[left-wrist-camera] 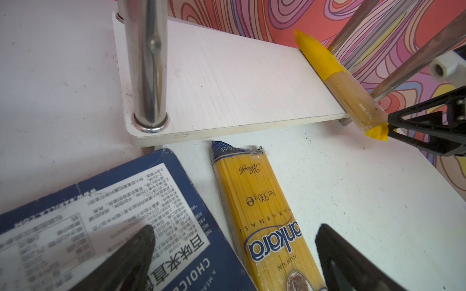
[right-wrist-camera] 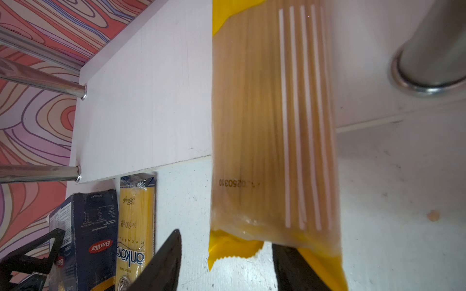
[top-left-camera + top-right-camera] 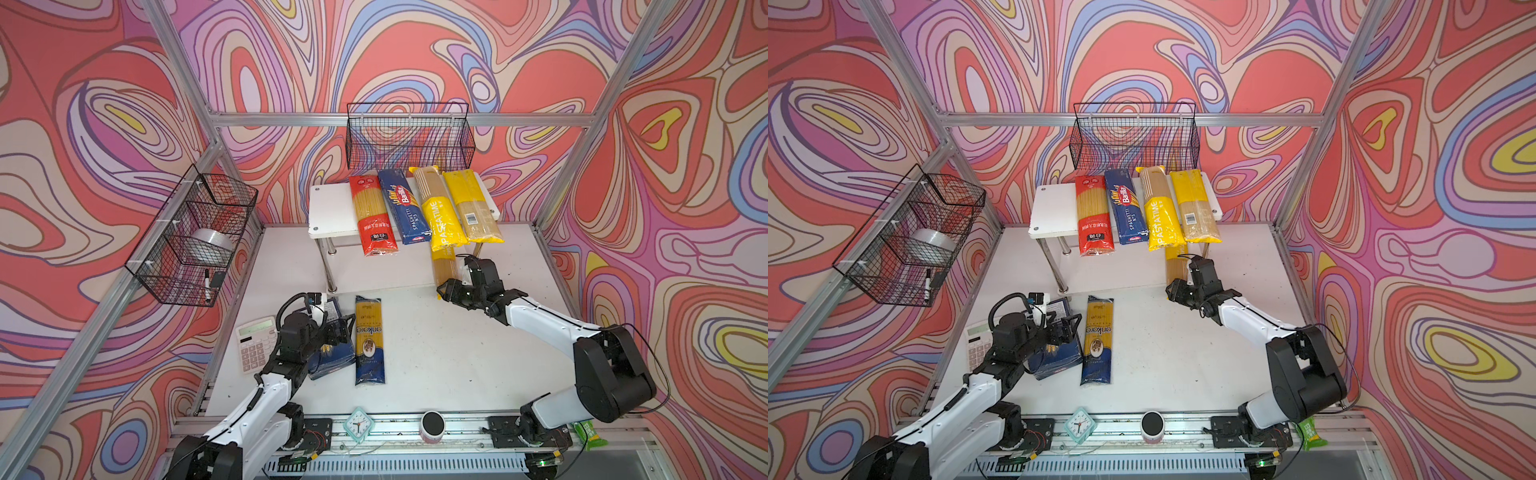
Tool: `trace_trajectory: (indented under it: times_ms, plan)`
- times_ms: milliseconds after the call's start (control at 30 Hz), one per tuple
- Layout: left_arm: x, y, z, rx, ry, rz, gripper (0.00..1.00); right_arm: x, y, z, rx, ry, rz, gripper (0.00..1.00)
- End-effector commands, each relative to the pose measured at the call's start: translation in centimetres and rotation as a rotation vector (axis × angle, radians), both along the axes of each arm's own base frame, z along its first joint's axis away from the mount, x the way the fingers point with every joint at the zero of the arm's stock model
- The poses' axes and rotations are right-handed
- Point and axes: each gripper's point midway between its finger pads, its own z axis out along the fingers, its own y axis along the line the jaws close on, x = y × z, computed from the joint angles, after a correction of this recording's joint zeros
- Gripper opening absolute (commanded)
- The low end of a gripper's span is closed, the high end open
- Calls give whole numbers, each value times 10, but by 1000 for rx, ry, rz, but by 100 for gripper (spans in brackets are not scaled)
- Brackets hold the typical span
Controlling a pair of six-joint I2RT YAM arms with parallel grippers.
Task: Arrange pasta packages on shelves
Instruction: Move the pasta bag to the shelf.
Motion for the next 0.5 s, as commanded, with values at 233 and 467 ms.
trace_trajectory:
  times_ms: [233,467]
  plan:
    - [3,0,9,-16,-11,8,100,-13,-4,24,-26,-37,37,58]
    - [2,0,10,-19,-19,8,100,-48,13,36,-22,-38,75,58]
